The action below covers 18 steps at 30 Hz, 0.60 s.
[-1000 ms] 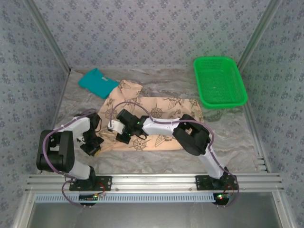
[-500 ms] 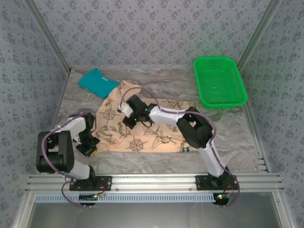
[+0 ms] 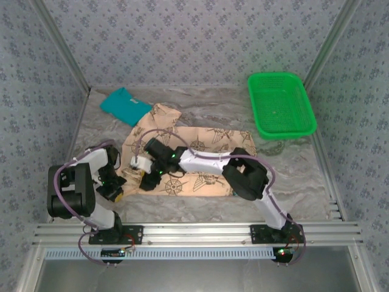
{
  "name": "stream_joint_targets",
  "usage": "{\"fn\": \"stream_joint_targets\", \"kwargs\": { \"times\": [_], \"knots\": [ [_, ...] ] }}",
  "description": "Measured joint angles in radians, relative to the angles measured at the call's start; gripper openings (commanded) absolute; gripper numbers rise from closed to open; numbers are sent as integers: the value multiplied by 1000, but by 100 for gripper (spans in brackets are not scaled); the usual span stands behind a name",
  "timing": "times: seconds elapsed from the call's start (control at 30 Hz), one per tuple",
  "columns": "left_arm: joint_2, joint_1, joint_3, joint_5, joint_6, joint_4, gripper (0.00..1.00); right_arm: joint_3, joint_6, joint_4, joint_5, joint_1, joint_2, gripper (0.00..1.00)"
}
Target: Fold the inside-out t-shirt
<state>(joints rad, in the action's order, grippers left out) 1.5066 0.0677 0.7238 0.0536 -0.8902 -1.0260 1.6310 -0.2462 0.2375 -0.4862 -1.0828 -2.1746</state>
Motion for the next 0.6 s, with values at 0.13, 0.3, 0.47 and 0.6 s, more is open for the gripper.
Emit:
{"fn": "stream_joint_targets", "kwargs": {
  "times": [0.13, 0.3, 0.47, 0.6],
  "knots": [
    [0, 13, 0, 5, 0, -11, 0, 36, -34, 22, 35, -26, -43, 50],
    [0, 27, 1, 12, 0, -21, 0, 43, -79, 49, 134, -7, -81, 32],
    [0, 31, 1, 15, 0, -21, 0, 43, -103, 56, 195, 4, -82, 5],
    [0, 32, 1, 18, 0, -21, 0, 44, -81, 51, 202, 13, -82, 0]
  ]
}}
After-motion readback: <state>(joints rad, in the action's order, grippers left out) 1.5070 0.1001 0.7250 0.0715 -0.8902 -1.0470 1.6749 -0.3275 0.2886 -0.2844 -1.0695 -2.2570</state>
